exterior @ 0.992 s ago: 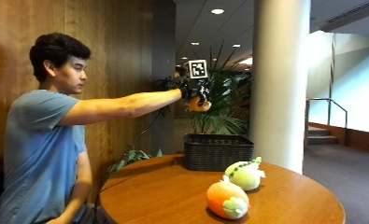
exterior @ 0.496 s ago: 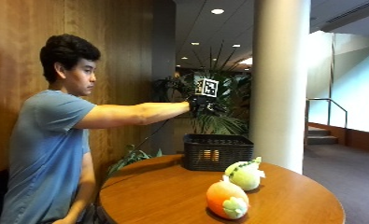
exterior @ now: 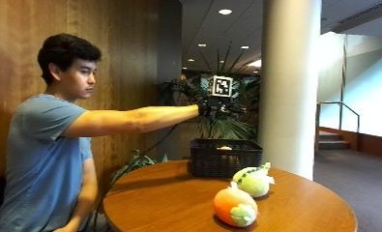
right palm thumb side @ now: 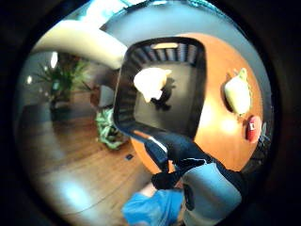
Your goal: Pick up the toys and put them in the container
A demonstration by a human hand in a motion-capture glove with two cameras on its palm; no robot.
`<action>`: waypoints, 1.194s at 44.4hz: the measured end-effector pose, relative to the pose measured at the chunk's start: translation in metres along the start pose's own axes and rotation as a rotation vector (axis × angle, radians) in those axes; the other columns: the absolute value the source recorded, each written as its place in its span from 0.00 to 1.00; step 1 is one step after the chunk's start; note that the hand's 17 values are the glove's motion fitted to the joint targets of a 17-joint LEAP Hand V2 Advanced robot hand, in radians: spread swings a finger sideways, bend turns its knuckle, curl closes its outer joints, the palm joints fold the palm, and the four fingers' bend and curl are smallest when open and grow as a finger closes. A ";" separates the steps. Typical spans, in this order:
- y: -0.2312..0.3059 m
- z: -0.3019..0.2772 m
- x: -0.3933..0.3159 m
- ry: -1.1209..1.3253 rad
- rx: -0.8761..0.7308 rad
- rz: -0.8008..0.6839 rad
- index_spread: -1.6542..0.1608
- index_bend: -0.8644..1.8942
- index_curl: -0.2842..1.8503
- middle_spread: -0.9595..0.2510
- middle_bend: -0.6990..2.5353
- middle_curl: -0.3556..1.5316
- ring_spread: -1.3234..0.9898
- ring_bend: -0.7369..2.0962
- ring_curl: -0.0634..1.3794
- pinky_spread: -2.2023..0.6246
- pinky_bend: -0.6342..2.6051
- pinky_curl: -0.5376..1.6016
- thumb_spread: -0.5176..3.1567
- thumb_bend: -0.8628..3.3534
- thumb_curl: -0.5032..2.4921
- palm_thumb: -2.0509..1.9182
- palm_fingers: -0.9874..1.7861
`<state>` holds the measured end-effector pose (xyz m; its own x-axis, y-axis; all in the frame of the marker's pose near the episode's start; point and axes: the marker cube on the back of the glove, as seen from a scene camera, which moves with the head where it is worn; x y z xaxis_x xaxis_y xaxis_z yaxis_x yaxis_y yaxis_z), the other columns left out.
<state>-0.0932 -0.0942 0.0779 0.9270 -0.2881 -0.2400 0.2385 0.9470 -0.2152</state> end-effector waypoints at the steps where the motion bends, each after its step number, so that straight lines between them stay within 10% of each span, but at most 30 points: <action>1: 0.002 0.001 0.012 -0.004 0.001 0.007 0.77 0.33 0.22 0.88 0.25 0.38 0.61 0.35 0.28 0.80 0.65 0.45 0.42 0.20 0.32 0.52 0.23; 29: 0.048 0.100 0.291 -0.002 -0.158 0.219 0.77 0.33 0.19 0.85 0.25 0.32 0.61 0.33 0.28 0.81 0.61 0.42 0.43 0.20 0.29 0.53 0.26; 35: 0.045 0.137 0.318 -0.061 -0.241 0.466 0.77 0.33 0.19 0.85 0.25 0.31 0.61 0.33 0.28 0.81 0.61 0.42 0.43 0.20 0.28 0.53 0.26; 53: 0.061 0.248 0.343 -0.059 -0.463 0.418 0.77 0.33 0.18 0.85 0.25 0.30 0.61 0.32 0.27 0.81 0.63 0.42 0.43 0.20 0.28 0.53 0.24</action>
<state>0.3112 -0.1003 0.2172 0.9325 0.1146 -0.3426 -0.2856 0.8144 -0.5051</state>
